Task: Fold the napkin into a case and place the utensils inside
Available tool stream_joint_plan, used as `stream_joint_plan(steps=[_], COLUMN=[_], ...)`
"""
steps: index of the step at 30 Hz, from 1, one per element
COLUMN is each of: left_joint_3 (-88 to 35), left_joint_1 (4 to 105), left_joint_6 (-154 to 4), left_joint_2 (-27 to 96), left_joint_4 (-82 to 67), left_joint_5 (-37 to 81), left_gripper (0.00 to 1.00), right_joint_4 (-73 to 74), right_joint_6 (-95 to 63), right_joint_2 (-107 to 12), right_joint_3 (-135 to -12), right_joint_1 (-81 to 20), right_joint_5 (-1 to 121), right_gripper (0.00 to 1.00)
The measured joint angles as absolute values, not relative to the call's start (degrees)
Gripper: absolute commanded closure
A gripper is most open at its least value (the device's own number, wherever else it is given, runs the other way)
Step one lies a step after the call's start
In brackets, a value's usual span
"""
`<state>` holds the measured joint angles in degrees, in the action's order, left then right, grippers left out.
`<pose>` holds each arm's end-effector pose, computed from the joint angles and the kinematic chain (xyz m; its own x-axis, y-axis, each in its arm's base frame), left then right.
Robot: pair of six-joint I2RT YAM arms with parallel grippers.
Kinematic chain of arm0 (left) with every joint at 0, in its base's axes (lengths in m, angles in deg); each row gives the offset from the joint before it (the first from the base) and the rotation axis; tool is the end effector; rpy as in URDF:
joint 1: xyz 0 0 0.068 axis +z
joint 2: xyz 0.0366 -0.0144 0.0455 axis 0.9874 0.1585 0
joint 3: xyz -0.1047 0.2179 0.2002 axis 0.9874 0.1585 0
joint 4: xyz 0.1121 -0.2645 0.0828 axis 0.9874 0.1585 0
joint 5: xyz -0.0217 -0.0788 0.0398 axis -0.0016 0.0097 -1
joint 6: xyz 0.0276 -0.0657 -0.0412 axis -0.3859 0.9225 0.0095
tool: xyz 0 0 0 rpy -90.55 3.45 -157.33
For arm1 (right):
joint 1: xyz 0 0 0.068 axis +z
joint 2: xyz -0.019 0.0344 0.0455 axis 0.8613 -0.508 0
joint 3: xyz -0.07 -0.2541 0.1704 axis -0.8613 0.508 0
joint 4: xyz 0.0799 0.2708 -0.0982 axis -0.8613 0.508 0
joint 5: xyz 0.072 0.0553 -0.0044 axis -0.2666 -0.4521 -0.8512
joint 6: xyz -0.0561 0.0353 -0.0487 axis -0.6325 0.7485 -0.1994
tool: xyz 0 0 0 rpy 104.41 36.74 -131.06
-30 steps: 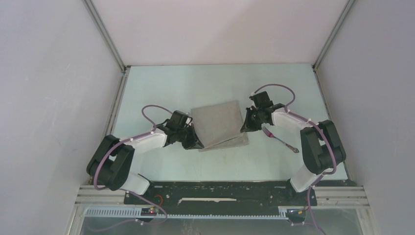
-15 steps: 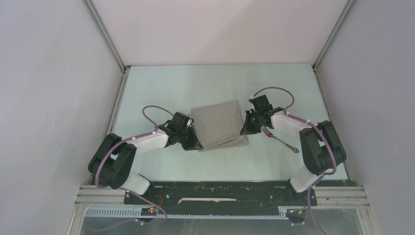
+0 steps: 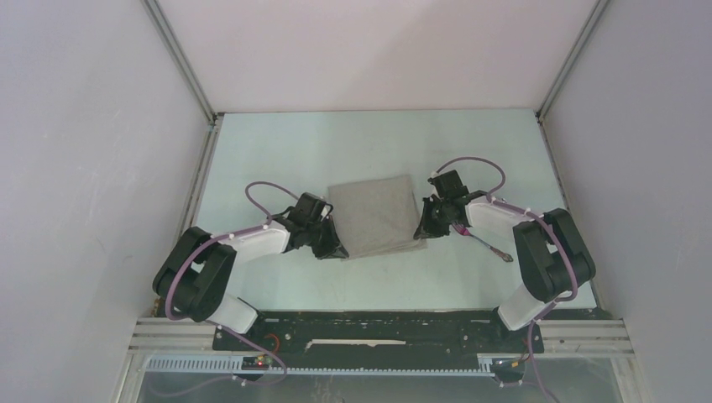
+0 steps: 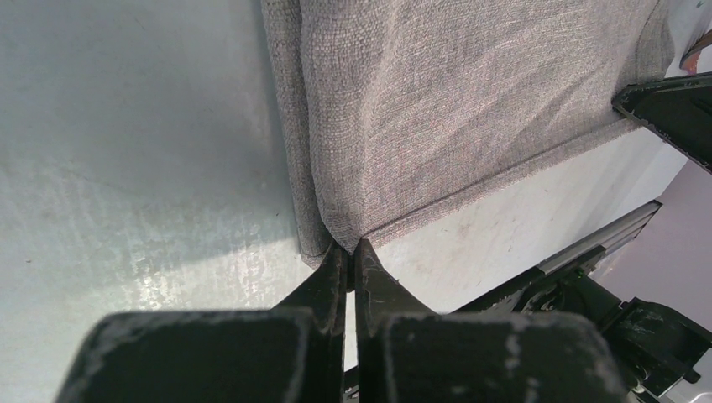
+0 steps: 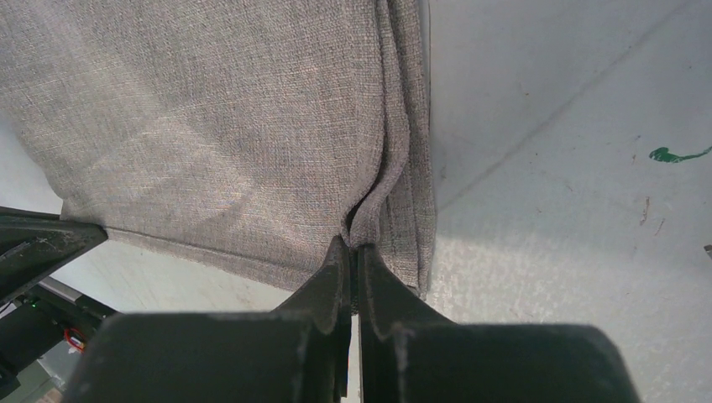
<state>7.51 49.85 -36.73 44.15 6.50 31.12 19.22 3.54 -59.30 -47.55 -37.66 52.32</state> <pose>0.2502 -0.1759 0.1295 -0.9501 -0.2803 -0.1370 -0.1581 0.8111 -0.5631 0.3184 0.1477 0.1403 -0.9479 0.0796 -0.3086 -0.0585 0.9084 0.4141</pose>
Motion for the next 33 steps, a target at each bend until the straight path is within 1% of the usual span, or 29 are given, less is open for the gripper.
stream_joint_plan(steps=[7, 9, 10, 11, 12, 13, 14, 15, 17, 21, 22, 25, 26, 28, 29, 30, 33], left_joint_3=[8.6, 8.7, 8.7, 8.7, 8.7, 8.7, 8.7, 8.7, 8.7, 8.6, 8.4, 6.1, 5.0, 3.3, 2.6, 2.0, 0.5], left_joint_1=[49.6, 49.5, 49.5, 49.5, 49.5, 49.5, 49.5, 49.5, 49.5, 49.5, 49.5, 49.5, 49.5, 49.5, 49.5, 49.5, 49.5], left_joint_6=[-36.6, -36.6, -36.6, -36.6, -36.5, -36.6, -36.6, -36.5, -36.2, -36.7, -36.9, -37.3, -37.2, -36.6, -36.0, -35.4, -34.2], left_joint_2=[44.2, 44.2, 44.2, 44.2, 44.2, 44.1, 44.0, 43.8, 42.9, 37.8, 36.3, 32.3, 32.1, 32.8, 34.2, 36.2, 44.9], left_joint_4=[5.7, 5.6, 5.7, 5.7, 5.7, 5.9, 6.2, 6.7, 7.7, 13.0, 14.6, 18.7, 18.8, 15.8, 12.9, 10.3, 2.7], left_joint_5=[31.3, 31.3, 31.3, 31.3, 31.2, 31.2, 31.1, 30.9, 30.8, 29.9, 29.5, 28.5, 28.7, 29.8, 31.1, 32.3, 34.9], left_gripper=[1.00, 0.96, 0.91, 0.84, 0.75, 0.70, 0.67, 0.63, 0.57, 0.52, 0.51, 0.52, 0.54, 0.63, 0.66, 0.67, 0.67], right_joint_4=[18.7, 18.6, 18.5, 18.6, 18.6, 18.6, 18.8, 19.1, 20.5, 25.9, 27.0, 27.3, 26.3, 22.3, 19.6, 16.9, 11.0], right_joint_6=[3.8, 3.9, 3.9, 3.9, 4.1, 4.0, 4.1, 4.2, 3.6, 2.1, 1.7, 0.8, 1.0, 2.0, 2.7, 3.5, 5.6], right_joint_2=[-57.7, -57.5, -57.5, -57.5, -57.5, -57.5, -57.5, -57.5, -57.0, -54.6, -53.6, -50.6, -50.5, -52.1, -54.0, -56.2, -63.1], right_joint_3=[-46.0, -46.0, -46.0, -46.0, -45.9, -45.9, -45.9, -45.9, -45.9, -47.0, -47.6, -49.5, -50.0, -50.8, -51.2, -51.4, -50.8], right_joint_1=[-37.6, -37.6, -37.6, -37.6, -37.6, -37.6, -37.6, -37.6, -37.6, -36.7, -36.3, -35.3, -35.5, -36.0, -36.3, -36.6, -38.3], right_joint_5=[52.1, 52.1, 52.1, 52.1, 52.1, 52.1, 52.3, 52.8, 54.3, 58.8, 59.5, 56.8, 53.7, 46.8, 43.1, 39.9, 32.8], right_gripper=[1.00, 1.00, 0.95, 0.86, 0.73, 0.62, 0.55, 0.49, 0.41, 0.22, 0.19, 0.19, 0.19, 0.19, 0.19, 0.20, 0.19])
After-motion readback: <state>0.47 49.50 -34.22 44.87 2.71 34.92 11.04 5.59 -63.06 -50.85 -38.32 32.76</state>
